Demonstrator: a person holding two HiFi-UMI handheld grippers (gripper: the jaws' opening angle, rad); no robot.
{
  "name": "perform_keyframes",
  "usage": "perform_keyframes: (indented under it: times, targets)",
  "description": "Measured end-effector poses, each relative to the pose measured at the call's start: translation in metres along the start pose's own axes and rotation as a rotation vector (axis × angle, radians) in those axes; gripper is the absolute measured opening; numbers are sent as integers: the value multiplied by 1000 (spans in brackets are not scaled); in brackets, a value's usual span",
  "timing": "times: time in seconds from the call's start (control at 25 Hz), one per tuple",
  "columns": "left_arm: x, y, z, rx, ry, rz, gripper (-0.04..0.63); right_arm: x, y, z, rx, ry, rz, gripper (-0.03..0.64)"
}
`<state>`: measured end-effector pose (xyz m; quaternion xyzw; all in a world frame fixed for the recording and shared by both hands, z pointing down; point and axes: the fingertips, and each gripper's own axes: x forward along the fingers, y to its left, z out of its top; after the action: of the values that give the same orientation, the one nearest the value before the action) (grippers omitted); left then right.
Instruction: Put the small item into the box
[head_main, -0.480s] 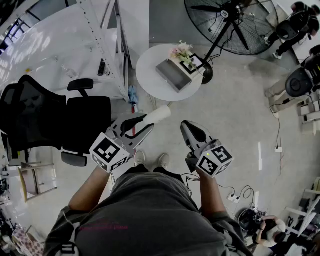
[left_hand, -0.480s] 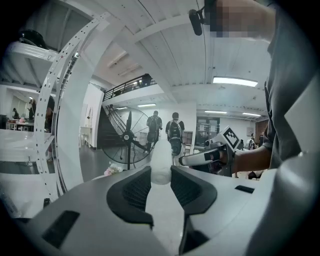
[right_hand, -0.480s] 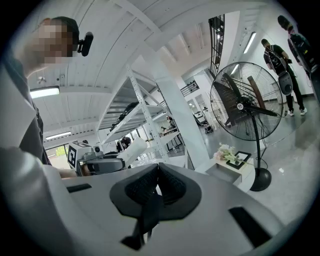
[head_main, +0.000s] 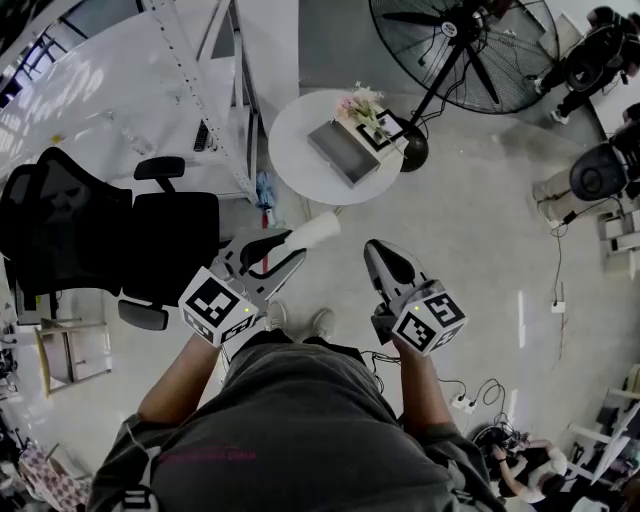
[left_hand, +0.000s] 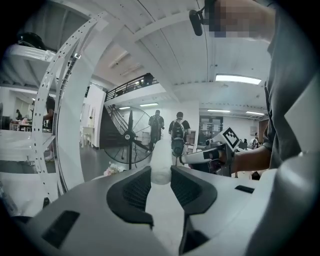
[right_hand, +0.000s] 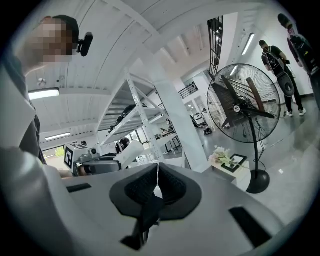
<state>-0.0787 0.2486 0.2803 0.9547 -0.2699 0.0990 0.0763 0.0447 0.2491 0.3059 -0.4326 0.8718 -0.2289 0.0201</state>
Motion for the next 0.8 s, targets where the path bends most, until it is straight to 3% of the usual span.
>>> perform_keyframes:
  times: [0.8]
  targets:
    - [49, -29, 11, 6, -2, 61, 132, -26, -46, 15, -10, 13, 78, 21]
